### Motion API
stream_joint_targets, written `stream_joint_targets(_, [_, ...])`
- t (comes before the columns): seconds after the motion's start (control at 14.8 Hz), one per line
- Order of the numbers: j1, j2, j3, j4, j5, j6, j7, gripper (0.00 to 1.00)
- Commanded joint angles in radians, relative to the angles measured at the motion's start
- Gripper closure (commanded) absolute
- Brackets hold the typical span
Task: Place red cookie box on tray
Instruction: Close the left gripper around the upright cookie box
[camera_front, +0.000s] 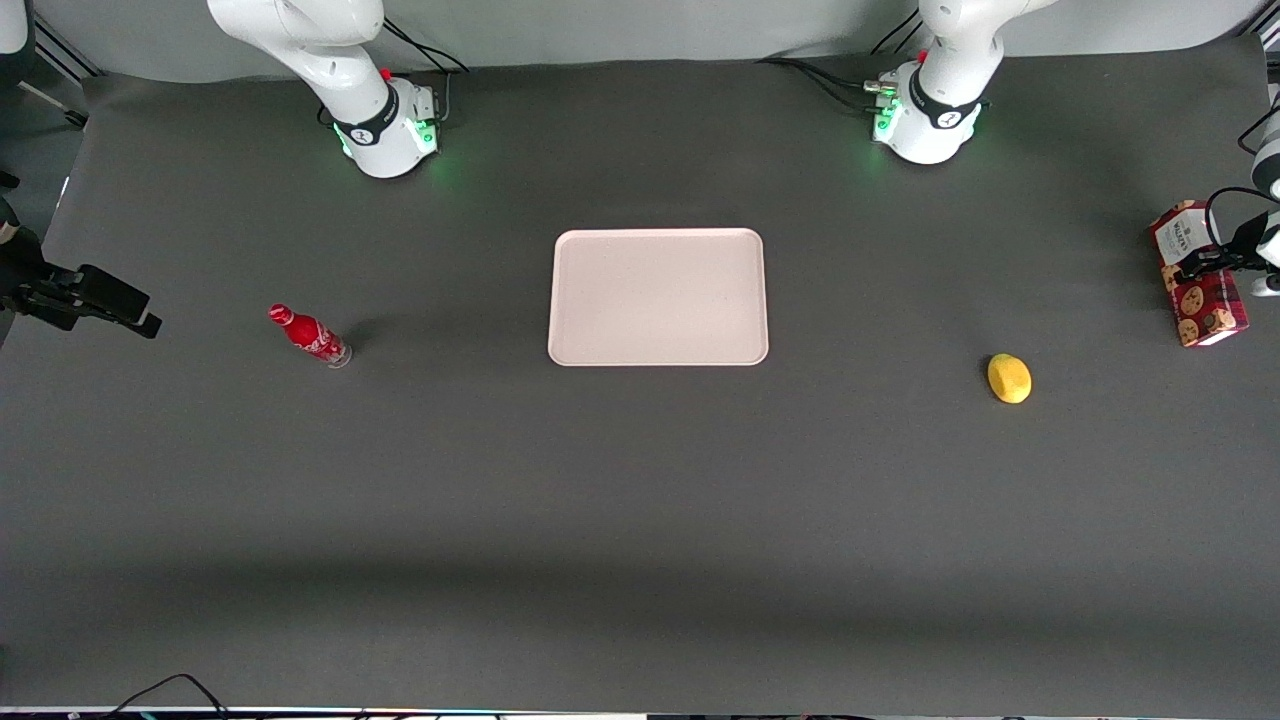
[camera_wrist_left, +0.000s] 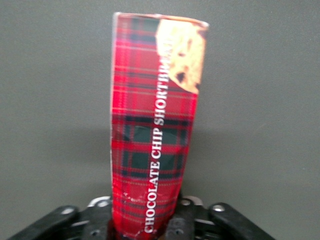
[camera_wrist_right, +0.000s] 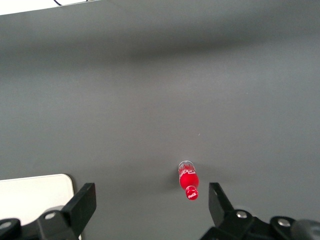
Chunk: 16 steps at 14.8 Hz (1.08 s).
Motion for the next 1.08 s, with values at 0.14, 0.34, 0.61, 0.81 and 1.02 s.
stream_joint_targets(0.14, [-0.015, -0.033, 0.014, 0.033, -0.022, -0.043, 0.038, 1.00])
stream_joint_targets(0.34, [-0.029, -0.086, 0.016, 0.127, -0.005, -0.181, 0.032, 1.00])
stream_joint_targets(0.61, [-0.057, -0.155, 0.027, 0.338, 0.091, -0.486, -0.014, 1.00])
stream_joint_targets(0.81, [-0.069, -0.169, 0.024, 0.518, 0.184, -0.640, -0.065, 1.00])
stream_joint_targets(1.02, [-0.080, -0.167, 0.022, 0.673, 0.225, -0.770, -0.068, 1.00])
